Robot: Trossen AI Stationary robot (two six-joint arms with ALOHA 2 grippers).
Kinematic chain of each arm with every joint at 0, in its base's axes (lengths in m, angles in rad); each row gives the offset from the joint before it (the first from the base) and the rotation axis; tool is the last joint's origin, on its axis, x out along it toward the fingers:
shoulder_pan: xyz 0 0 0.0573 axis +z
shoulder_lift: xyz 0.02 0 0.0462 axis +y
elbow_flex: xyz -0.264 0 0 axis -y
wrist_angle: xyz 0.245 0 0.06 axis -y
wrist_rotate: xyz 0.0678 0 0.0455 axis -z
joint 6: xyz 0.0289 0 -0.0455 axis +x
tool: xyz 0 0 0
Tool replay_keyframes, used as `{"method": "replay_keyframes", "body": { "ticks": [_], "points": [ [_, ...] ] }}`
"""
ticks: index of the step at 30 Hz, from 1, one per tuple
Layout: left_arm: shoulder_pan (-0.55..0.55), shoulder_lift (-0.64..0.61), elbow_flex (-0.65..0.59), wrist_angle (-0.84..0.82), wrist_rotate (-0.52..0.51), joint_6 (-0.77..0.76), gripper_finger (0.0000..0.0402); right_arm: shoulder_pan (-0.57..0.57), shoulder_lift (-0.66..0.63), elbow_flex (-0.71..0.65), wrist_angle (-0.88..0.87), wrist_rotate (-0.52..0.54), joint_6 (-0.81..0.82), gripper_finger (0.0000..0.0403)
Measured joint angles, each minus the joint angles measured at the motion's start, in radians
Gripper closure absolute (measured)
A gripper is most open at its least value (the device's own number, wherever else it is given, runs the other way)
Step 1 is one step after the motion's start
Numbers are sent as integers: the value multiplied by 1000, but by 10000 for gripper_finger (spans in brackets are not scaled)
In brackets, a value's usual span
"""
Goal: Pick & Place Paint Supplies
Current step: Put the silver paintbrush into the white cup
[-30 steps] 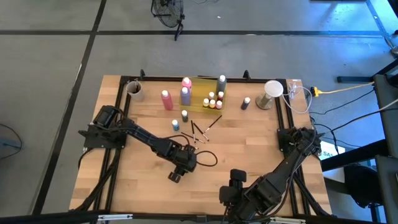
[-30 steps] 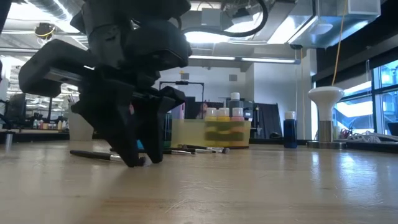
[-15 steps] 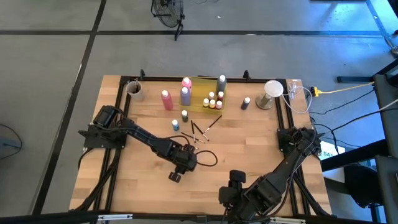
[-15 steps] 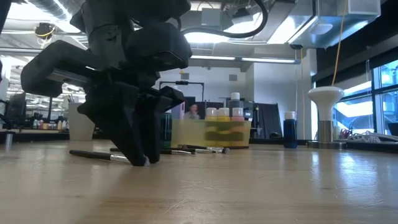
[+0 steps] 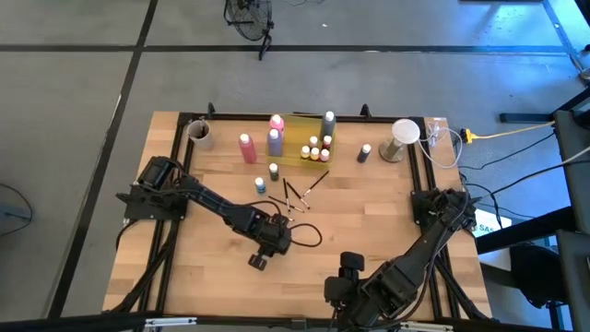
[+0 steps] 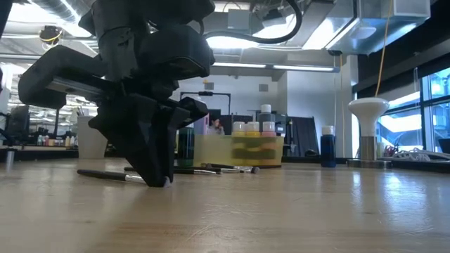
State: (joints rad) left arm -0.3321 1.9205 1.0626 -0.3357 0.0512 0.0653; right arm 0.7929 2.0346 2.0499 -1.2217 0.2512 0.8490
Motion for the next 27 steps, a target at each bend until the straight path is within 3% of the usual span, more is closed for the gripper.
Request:
{"method": "replay_keyframes", "body": {
  "ticks": [9,16,27],
  "points": [
    [-1,-2,0,0,-1,31,391,0,0,0,0,0,0,169],
    [-8,-2,0,3,-12,36,395,0,0,0,0,0,0,169],
    [-54,0,44,-60,-115,71,398,0,0,0,0,0,0,169]
  ]
}}
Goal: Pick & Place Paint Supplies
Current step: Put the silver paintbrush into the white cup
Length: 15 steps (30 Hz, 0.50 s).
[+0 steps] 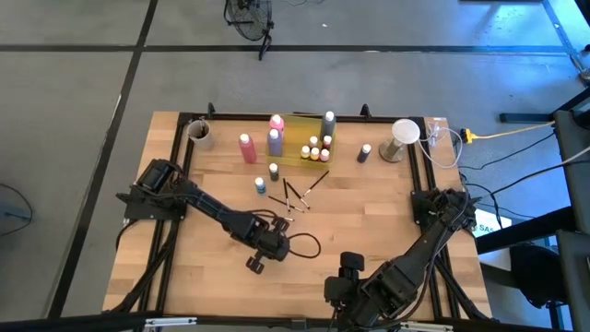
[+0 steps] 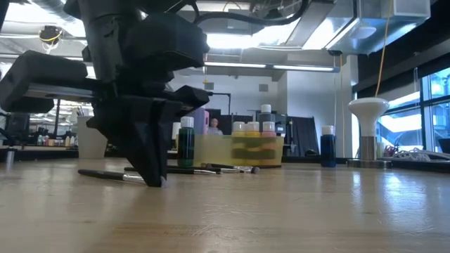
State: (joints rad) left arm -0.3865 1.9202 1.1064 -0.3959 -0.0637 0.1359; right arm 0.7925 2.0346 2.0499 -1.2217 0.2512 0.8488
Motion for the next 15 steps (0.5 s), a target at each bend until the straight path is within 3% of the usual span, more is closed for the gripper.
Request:
{"method": "replay_keyframes", "body": {
  "ticks": [11,15],
  "points": [
    [-12,-1,3,-7,-35,0,399,0,0,0,0,0,0,169],
    [-31,-29,2,-35,-100,0,399,0,0,0,0,0,0,169]
  ]
}}
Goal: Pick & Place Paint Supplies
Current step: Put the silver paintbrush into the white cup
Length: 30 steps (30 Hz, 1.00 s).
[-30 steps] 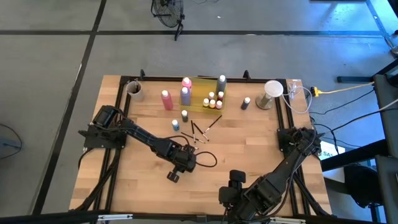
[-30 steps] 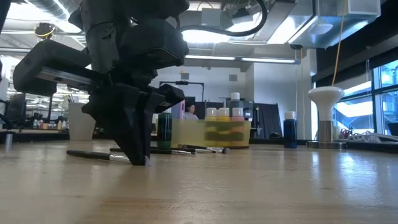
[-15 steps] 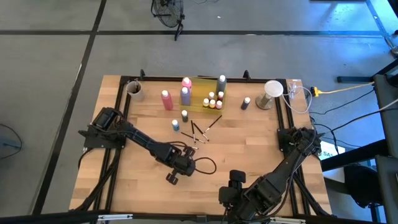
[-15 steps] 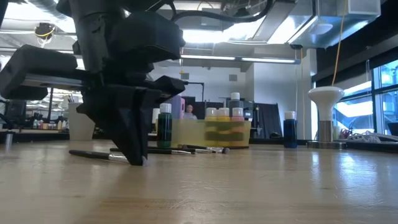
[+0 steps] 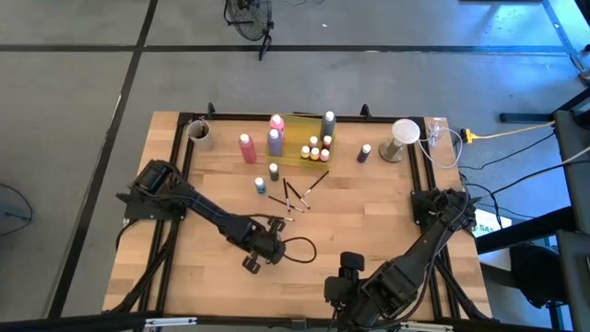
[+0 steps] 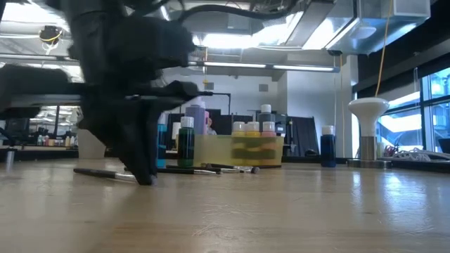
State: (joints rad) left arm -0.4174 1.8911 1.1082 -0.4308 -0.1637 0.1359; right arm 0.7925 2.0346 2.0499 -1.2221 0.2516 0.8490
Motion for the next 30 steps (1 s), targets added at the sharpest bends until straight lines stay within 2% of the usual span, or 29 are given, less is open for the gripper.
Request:
{"method": "replay_keyframes", "body": {
  "ticks": [10,15,22,30],
  "points": [
    [-57,-89,-3,-59,-128,-26,401,0,0,0,0,0,0,169],
    [-85,-179,-2,-48,-187,-27,401,0,0,0,0,1,0,169],
    [-130,-391,0,-54,-352,-23,401,0,0,0,0,13,-19,169],
    [-165,-657,-41,-93,-630,-20,400,12,0,0,0,91,-35,169]
  ]
}}
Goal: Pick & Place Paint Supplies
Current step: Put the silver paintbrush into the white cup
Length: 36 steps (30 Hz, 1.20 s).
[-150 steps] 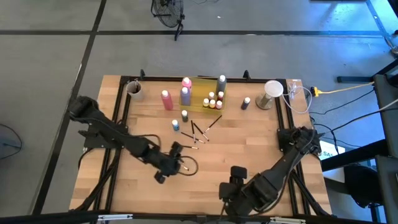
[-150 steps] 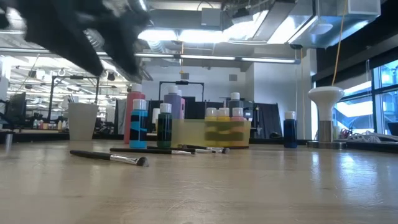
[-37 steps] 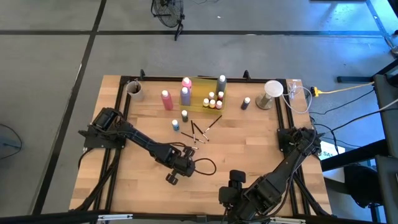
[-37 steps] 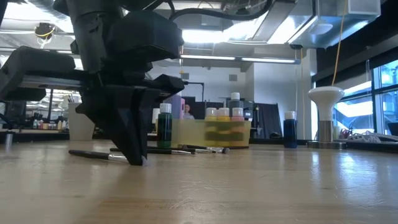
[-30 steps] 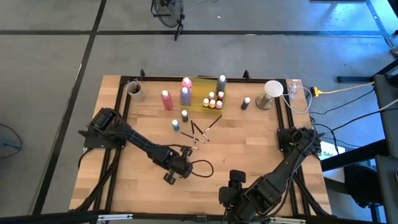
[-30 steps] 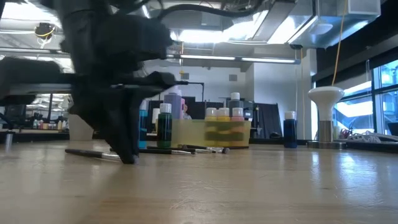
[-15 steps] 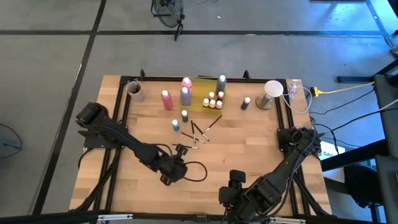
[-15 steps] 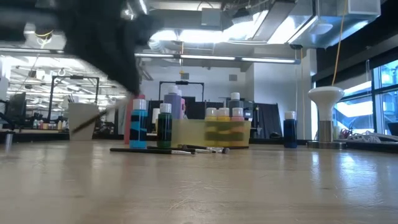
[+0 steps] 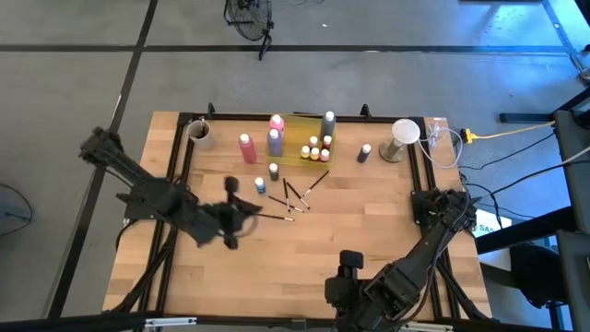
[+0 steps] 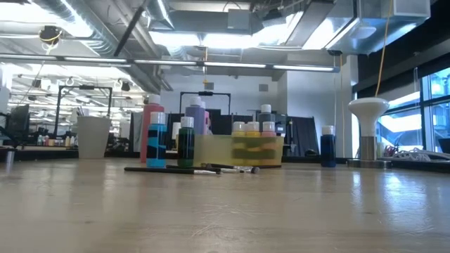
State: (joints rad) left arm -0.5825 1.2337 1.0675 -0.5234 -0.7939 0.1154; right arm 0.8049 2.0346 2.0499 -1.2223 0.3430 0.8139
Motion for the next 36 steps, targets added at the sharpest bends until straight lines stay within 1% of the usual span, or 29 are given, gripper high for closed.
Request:
{"method": "replay_keyframes", "body": {
  "ticks": [3,6,9,11,14,18,21,24,28,31,33,36],
  "points": [
    [4,-122,-80,8,-60,-28,400,11,0,0,0,60,-15,169],
    [22,-261,-208,84,-124,-40,400,22,0,0,1,130,-18,169],
    [36,-412,-339,252,-146,-2,400,28,1,0,1,201,-18,169],
    [44,-507,-410,365,-182,53,399,29,6,0,2,223,-18,169],
    [52,-636,-485,448,-303,114,399,28,18,0,3,239,-18,169],
    [64,-776,-542,453,-485,124,399,22,42,0,4,259,-35,169],
    [88,-849,-584,455,-569,124,399,15,59,0,4,260,-44,169],
    [134,-909,-628,459,-580,124,399,8,69,0,4,280,-44,169],
    [216,-962,-681,519,-561,151,399,6,75,0,2,354,-44,169],
    [291,-993,-733,648,-501,224,399,6,75,0,3,382,-44,169],
    [345,-1012,-775,767,-444,296,399,6,75,0,3,395,-44,169],
    [423,-1040,-837,954,-418,410,399,6,75,0,11,397,-44,169]
  ]
}}
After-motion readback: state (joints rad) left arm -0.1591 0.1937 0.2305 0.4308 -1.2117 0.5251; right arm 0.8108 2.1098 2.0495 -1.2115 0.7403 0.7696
